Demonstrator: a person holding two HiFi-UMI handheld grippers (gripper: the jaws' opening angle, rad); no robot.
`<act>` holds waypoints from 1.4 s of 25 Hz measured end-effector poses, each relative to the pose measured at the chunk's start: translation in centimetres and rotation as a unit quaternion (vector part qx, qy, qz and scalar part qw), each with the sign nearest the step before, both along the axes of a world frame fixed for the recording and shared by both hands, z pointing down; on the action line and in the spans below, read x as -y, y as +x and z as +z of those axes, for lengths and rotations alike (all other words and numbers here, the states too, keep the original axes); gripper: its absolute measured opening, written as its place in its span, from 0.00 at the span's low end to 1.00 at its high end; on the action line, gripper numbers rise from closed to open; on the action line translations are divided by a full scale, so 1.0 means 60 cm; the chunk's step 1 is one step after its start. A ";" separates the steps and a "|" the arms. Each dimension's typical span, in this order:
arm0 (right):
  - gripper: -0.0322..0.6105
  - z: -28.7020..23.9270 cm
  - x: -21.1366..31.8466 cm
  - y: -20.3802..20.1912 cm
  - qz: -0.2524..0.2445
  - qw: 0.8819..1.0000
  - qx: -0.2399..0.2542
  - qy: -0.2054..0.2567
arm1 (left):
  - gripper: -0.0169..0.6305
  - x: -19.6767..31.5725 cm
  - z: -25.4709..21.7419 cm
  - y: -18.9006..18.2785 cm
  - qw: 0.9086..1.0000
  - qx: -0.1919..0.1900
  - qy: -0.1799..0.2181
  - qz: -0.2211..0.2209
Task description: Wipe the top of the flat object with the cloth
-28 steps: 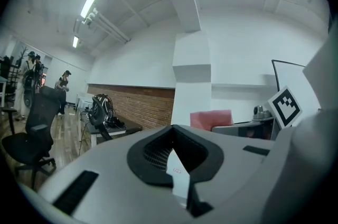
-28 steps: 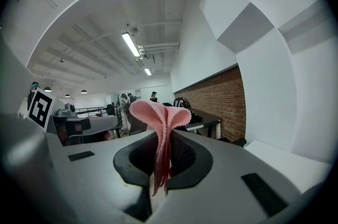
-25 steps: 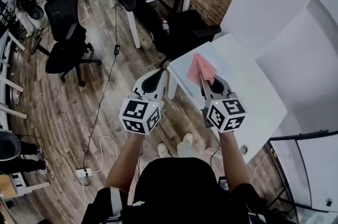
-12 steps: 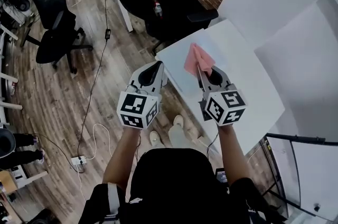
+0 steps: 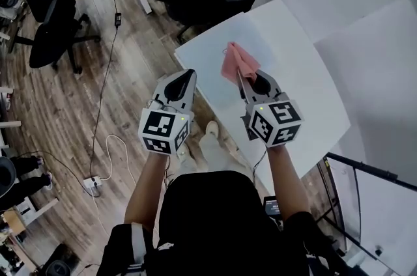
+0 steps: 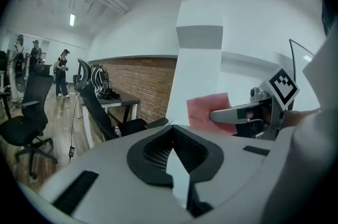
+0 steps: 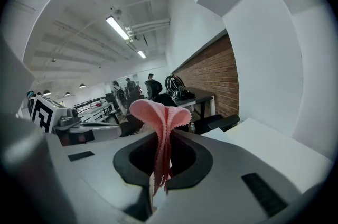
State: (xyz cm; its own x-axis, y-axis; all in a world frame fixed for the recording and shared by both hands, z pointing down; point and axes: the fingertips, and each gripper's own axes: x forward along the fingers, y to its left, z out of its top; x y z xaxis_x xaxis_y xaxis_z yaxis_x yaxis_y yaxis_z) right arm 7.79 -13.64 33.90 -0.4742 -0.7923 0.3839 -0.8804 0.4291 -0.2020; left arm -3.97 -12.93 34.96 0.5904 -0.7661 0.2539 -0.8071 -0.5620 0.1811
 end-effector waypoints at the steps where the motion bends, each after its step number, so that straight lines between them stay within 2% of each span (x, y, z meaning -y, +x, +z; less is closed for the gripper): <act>1: 0.12 0.014 0.006 0.007 0.000 1.000 -0.001 -0.006 | 0.04 0.006 0.015 0.006 1.000 0.006 -0.004 -0.001; 6: 0.12 0.071 0.025 0.028 0.000 0.999 0.002 -0.039 | 0.04 0.021 0.075 0.027 0.999 0.013 -0.030 -0.006; 12: 0.12 0.123 0.052 0.039 -0.005 0.998 0.013 -0.066 | 0.04 0.040 0.138 0.056 0.997 0.073 -0.030 0.014; 21: 0.12 0.212 0.091 0.059 -0.016 0.994 0.007 -0.105 | 0.04 0.057 0.220 0.099 0.995 0.078 -0.046 0.046; 22: 0.12 0.221 0.097 0.060 -0.019 0.994 0.007 -0.108 | 0.06 0.058 0.233 0.100 0.994 0.084 -0.052 0.048; 24: 0.12 0.237 0.105 0.062 -0.023 0.993 0.006 -0.114 | 0.16 0.061 0.259 0.101 0.992 0.094 -0.069 0.052; 26: 0.12 0.247 0.109 0.061 -0.025 0.993 0.005 -0.119 | 0.22 0.061 0.276 0.100 0.990 0.098 -0.081 0.055; 35: 0.12 0.282 0.106 0.062 -0.029 0.990 -0.002 -0.141 | 0.38 0.055 0.326 0.118 0.986 0.119 -0.086 0.085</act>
State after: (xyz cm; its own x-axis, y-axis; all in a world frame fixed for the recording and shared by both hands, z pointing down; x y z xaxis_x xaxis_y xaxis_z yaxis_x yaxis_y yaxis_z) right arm 11.50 -19.97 50.82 -0.5141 -0.6247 0.5877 -0.8567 0.4070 -0.3168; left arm 3.08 -16.24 54.53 0.6150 -0.5947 0.5178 -0.7348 -0.6705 0.1028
